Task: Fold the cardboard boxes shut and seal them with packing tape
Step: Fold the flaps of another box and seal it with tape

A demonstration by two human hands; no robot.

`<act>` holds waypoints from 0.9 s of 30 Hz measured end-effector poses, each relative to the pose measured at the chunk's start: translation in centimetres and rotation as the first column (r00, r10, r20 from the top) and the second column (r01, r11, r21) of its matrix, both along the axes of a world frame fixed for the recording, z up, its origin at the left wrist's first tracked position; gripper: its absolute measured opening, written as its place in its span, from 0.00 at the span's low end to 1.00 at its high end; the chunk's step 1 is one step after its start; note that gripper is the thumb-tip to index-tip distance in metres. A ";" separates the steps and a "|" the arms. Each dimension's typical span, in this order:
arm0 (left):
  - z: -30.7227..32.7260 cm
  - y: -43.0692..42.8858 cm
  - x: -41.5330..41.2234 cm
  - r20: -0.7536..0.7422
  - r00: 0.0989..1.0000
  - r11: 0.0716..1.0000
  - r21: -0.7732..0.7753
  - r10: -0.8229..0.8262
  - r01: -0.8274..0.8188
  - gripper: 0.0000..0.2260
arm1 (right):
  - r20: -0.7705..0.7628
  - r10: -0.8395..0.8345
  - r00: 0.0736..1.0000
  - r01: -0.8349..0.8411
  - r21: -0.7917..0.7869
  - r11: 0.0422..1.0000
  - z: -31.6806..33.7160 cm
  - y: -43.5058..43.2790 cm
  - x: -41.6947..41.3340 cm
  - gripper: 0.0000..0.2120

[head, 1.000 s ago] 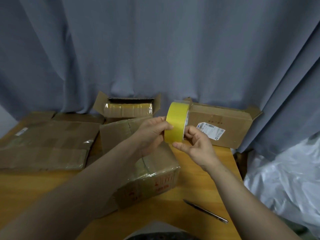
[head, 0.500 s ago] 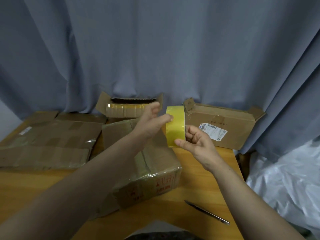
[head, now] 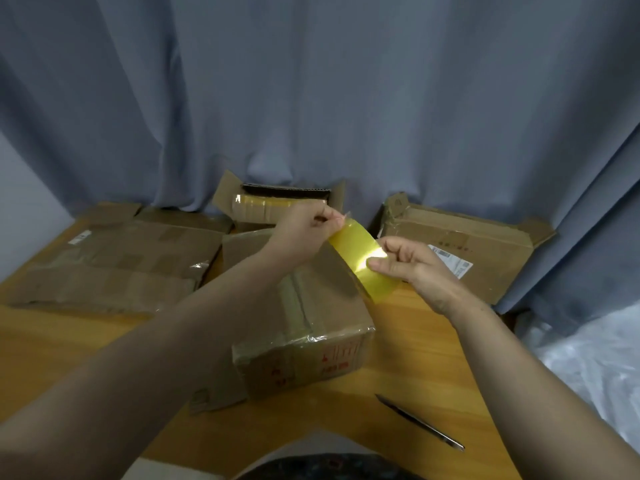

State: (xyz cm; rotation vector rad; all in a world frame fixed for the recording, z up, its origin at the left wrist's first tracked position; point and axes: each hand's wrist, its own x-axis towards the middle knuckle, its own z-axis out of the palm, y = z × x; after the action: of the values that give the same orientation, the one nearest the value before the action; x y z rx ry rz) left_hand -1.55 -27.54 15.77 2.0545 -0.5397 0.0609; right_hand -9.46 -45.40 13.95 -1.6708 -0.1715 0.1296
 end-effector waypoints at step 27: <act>-7.4 15.3 -5.3 -0.664 0.455 0.567 -0.057 0.593 -0.822 0.10 | -0.283 0.149 0.947 -0.298 -0.609 0.735 2.3 1.2 5.2 0.28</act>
State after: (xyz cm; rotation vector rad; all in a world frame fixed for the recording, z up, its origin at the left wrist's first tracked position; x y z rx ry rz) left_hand -6.82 -12.28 8.35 1.6371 0.7509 0.0325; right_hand -4.30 -44.21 16.27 -2.3110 -0.1752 0.6169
